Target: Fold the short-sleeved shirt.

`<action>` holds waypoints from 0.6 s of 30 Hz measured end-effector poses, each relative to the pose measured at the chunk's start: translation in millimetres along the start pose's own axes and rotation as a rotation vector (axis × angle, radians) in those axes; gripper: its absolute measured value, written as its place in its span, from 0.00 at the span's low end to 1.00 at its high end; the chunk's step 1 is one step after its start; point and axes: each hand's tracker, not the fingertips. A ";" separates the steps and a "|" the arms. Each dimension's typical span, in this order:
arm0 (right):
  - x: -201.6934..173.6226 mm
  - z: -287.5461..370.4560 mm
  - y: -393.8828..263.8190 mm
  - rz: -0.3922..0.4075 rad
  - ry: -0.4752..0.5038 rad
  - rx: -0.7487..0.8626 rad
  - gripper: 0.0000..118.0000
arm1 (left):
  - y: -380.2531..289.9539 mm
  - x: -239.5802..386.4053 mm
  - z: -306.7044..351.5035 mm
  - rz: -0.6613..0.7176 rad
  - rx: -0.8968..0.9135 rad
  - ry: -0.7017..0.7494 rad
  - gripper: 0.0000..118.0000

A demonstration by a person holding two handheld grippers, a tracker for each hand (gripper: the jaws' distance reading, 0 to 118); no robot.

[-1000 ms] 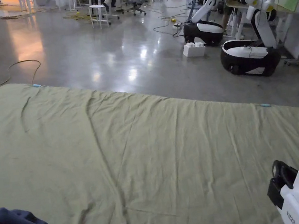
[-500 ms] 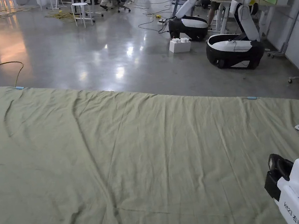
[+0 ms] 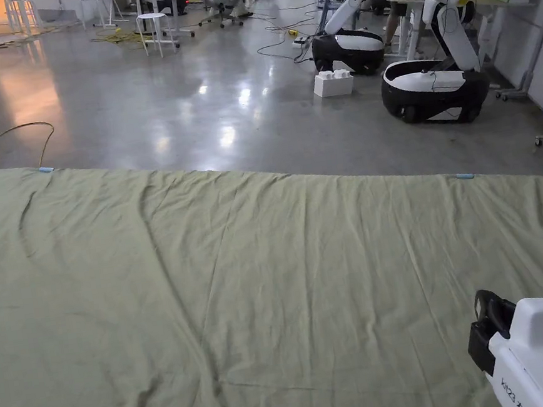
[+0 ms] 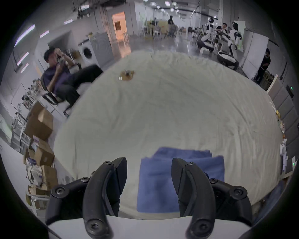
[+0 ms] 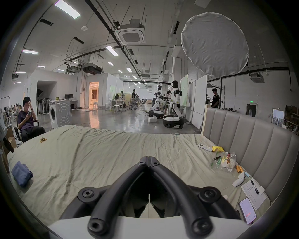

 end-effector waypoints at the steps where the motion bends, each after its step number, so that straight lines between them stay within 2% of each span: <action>1: -0.1 0.3 -0.4 -0.001 0.001 0.001 0.00 | 2.0 3.0 3.6 0.005 0.029 -0.008 0.49; 4: -0.2 1.9 -1.7 -0.008 0.004 0.003 0.00 | -5.9 26.3 12.2 0.019 0.143 -0.059 0.49; 8: -1.4 5.2 -5.8 -0.022 0.003 0.006 0.00 | -39.9 99.1 28.7 0.076 0.238 -0.176 0.49; 9: -1.7 5.7 -6.5 -0.030 0.003 0.003 0.00 | -51.6 139.7 54.3 0.085 0.280 -0.185 0.49; 14: -6.5 7.4 -13.4 -0.029 0.002 -0.006 0.00 | -74.5 236.6 62.2 0.162 0.364 -0.277 0.49; 18: -9.9 7.8 -16.8 -0.028 0.010 -0.014 0.00 | -61.0 306.2 77.3 0.056 0.463 -0.277 0.49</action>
